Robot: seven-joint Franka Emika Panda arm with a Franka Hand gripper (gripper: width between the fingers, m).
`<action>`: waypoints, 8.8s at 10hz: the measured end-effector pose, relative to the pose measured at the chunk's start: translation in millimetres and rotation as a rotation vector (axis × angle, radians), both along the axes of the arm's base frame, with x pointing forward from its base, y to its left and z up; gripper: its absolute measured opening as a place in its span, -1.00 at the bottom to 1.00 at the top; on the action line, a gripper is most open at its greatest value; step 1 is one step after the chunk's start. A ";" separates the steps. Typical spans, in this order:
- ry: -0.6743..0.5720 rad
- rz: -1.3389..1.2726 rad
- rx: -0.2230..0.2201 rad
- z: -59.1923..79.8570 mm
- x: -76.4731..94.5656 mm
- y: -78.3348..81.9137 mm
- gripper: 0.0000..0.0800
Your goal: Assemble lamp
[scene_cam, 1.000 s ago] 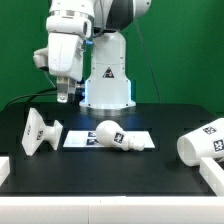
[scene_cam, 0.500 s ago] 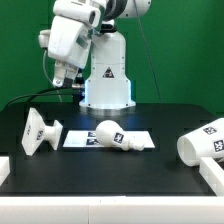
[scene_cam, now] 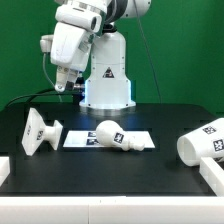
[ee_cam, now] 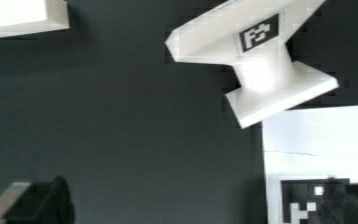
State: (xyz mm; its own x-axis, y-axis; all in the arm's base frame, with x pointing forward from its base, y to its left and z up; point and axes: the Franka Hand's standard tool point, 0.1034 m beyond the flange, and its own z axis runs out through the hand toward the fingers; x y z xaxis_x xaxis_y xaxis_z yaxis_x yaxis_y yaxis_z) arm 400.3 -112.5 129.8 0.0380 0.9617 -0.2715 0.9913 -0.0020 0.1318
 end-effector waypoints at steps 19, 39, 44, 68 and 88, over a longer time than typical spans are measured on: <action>0.277 0.250 0.097 -97.0 -28.1 -51.6 0.75; 0.251 0.267 0.086 -87.9 -18.0 -60.9 -0.34; 0.225 0.252 0.090 -87.5 -17.2 -55.2 0.66; 0.250 -0.088 0.129 -98.9 -48.6 -83.2 -0.21; 0.156 -0.723 0.156 -87.3 11.3 -42.2 -0.21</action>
Offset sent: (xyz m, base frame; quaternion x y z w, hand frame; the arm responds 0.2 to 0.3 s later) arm -0.0099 -0.0237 -0.0322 0.1719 0.0486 0.0734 0.9812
